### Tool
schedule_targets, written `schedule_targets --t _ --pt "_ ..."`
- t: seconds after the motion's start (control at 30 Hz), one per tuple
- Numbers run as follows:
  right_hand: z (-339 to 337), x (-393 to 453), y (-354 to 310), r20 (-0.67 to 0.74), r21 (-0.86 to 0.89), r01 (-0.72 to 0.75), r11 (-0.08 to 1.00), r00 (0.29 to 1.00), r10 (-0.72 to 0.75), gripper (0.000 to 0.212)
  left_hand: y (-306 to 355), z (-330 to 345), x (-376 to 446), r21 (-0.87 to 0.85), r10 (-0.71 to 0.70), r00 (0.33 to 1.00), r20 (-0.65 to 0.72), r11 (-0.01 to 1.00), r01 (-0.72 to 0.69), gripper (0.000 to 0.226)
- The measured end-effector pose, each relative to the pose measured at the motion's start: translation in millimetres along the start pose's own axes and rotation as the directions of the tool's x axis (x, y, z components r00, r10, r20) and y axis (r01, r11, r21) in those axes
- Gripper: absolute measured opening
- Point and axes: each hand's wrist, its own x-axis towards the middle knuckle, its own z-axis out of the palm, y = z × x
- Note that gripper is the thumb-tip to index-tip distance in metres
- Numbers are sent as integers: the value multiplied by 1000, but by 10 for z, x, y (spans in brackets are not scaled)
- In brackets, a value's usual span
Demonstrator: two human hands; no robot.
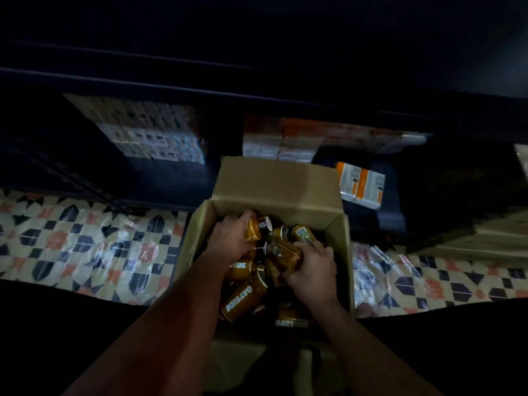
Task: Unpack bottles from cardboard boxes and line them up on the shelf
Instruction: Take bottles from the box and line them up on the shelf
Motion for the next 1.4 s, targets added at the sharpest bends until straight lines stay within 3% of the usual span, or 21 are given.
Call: schedule_targets --t 0.1,0.17,0.27,0.43,0.53,0.73,0.9,1.17,1.4 --pt "-196 -24 -79 -23 401 -45 915 998 59 56 89 -255 -157 -272 -15 1000 27 962 21 83" --pt "-373 -72 -165 -6 558 -76 827 995 95 58 181 -475 -275 -363 -18 1000 5 931 18 80" --pt "-676 -162 -300 57 741 -102 664 994 89 65 360 -830 -512 -478 -12 997 -82 878 -29 67" --pt "-1381 -479 -643 58 892 -1 451 992 -113 72 731 -1450 -1024 -588 124 986 -116 791 -169 66" --pt "-1854 -691 -880 -26 923 111 367 973 -228 66 1001 -1828 -1334 -601 213 961 -175 750 -276 54" --pt "-2632 -753 -1360 -277 862 417 287 863 -422 66 1603 -2501 -1762 -592 238 852 -466 632 -500 46" --pt "-3115 -666 -1791 -344 818 505 274 813 -470 59 1815 -2935 -1741 -561 201 770 -606 578 -593 45" --pt "-3184 -114 -2189 -353 782 506 364 841 -409 58 1678 -3226 -1100 -560 167 774 -611 600 -571 46" --pt "-3154 379 -2232 -392 759 539 366 827 -403 55 1517 -3296 -586 -566 222 762 -609 552 -613 59"
